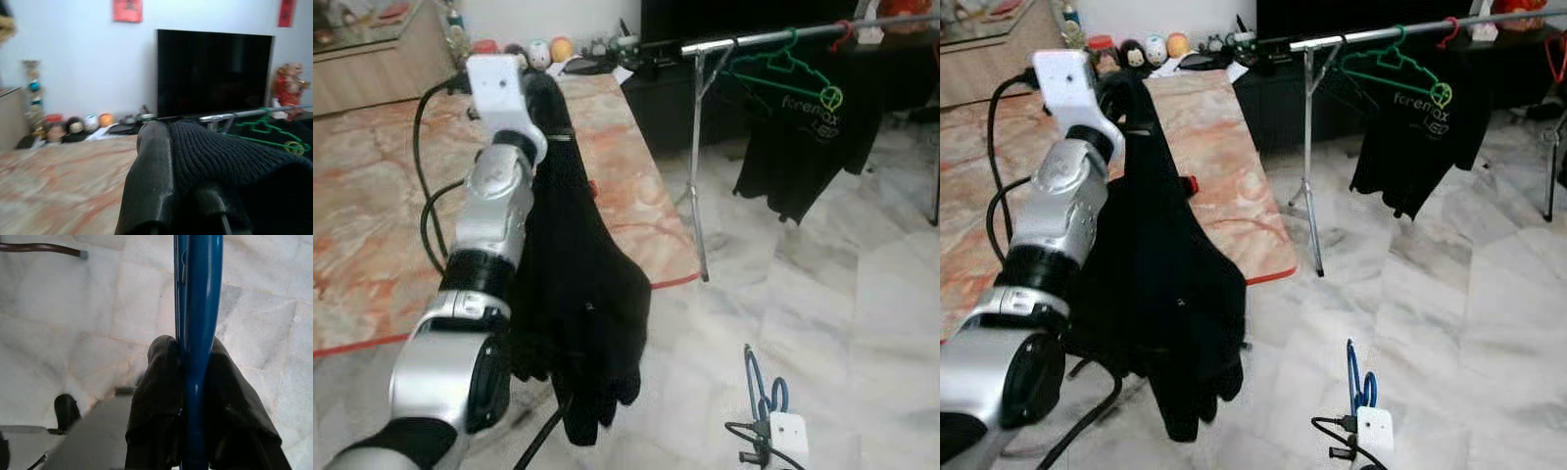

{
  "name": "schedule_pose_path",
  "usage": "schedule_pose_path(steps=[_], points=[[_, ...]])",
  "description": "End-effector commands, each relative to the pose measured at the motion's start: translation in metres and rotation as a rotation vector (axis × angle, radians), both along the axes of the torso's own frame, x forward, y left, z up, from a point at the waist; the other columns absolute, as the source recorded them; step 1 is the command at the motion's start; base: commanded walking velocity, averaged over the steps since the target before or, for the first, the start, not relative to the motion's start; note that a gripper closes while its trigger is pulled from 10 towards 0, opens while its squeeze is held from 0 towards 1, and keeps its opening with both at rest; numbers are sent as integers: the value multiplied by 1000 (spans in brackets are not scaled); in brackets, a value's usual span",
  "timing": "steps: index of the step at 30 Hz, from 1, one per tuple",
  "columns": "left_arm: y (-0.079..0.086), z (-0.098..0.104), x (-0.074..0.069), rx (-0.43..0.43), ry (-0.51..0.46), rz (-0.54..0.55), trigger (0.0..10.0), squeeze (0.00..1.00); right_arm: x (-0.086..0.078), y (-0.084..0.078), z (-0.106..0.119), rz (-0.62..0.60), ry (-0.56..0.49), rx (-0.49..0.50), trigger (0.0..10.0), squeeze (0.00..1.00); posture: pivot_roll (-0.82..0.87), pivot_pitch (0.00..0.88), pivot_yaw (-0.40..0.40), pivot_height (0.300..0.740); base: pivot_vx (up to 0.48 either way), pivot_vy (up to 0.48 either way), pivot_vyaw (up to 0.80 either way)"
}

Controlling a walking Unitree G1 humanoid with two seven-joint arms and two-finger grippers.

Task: Hang hanger

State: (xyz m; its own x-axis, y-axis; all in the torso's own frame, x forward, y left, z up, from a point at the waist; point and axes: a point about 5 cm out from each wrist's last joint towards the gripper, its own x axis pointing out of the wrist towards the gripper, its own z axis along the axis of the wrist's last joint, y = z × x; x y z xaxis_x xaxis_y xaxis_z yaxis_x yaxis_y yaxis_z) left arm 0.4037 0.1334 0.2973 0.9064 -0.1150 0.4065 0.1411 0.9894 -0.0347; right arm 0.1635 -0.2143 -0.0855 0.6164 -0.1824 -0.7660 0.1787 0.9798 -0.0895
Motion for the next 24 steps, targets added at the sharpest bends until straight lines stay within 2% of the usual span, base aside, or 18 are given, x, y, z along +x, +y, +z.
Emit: schedule_pose_path(steps=[1, 7, 16, 19, 24], points=[[0, 27, 0, 14, -90, 1, 10000, 0, -1, -3, 0, -19, 0, -3, 10000, 0, -102, 0, 40, 740, 304, 0, 0], [-1, 44, 4, 19, -123, -2, 10000, 0, 1, -3, 1, -19, -5, -5, 10000, 0, -100, 0, 44, 740, 306, 0, 0], [-6, 47, 6, 34, -131, -16, 10000, 0, 1, -2, 1, -15, -5, -5, 10000, 0, -105, 0, 46, 740, 317, 0, 0], [-10, 39, 7, 45, -116, -32, 10000, 0, 1, -2, 1, -13, -6, -6, 10000, 0, -106, 0, 44, 740, 330, 0, 0], [-15, 14, 4, 113, -91, -76, 10000, 0, 1, -1, 1, 4, -8, -12, 10000, 0, -113, 0, 44, 740, 326, 0, 0]])
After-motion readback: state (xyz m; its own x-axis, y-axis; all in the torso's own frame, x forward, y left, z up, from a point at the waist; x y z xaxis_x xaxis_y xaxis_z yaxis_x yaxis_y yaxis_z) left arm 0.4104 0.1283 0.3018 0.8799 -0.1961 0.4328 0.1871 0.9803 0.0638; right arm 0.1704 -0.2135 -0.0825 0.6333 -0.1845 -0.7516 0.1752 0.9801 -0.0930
